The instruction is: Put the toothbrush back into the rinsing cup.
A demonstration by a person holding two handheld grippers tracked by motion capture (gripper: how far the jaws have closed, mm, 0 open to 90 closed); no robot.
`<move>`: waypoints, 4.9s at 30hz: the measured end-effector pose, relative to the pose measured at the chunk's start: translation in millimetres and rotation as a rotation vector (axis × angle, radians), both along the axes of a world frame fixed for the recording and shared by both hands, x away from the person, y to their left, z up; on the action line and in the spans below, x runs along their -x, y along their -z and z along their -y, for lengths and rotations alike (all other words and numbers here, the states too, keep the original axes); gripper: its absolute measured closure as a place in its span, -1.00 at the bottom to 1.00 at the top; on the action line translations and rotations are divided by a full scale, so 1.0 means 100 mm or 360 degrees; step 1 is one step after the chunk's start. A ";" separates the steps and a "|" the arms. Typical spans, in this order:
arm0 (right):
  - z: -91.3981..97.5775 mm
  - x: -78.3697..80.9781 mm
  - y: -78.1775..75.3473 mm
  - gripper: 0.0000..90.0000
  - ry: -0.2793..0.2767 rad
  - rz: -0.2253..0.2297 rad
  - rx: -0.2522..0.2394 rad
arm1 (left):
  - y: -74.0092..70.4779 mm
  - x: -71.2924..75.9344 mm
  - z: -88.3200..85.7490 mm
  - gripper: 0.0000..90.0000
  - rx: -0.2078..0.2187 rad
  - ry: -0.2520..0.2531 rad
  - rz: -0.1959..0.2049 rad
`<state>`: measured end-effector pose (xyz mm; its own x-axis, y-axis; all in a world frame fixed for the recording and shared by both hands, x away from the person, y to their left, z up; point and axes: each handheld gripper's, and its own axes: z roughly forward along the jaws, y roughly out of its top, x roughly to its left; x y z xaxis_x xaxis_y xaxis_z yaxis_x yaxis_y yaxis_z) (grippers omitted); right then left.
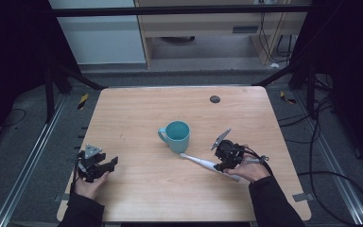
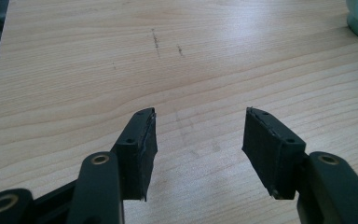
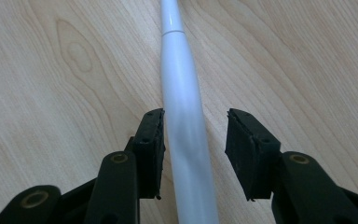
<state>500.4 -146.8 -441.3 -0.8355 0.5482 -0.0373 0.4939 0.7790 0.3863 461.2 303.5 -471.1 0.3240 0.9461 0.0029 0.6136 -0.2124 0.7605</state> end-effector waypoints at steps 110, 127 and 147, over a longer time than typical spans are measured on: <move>-0.49 -0.23 -0.65 0.47 0.0765 0.0826 -0.1346 | -0.01 0.01 -0.01 -0.01 0.0022 -0.0031 0.0029; -0.83 -0.47 -0.50 0.47 0.0861 0.0840 -0.1386 | -0.01 0.01 -0.02 -0.01 0.0029 -0.0027 0.0027; -1.12 -0.53 -0.17 0.47 0.0856 0.0796 -0.1195 | -0.03 0.02 -0.03 0.00 0.0034 -0.0035 0.0044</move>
<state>553.8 -34.7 -424.0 -0.4583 0.8677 0.1922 0.3547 -0.0197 0.9348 459.1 306.5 -468.4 0.3029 0.9530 -0.0089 0.5967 -0.1824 0.7814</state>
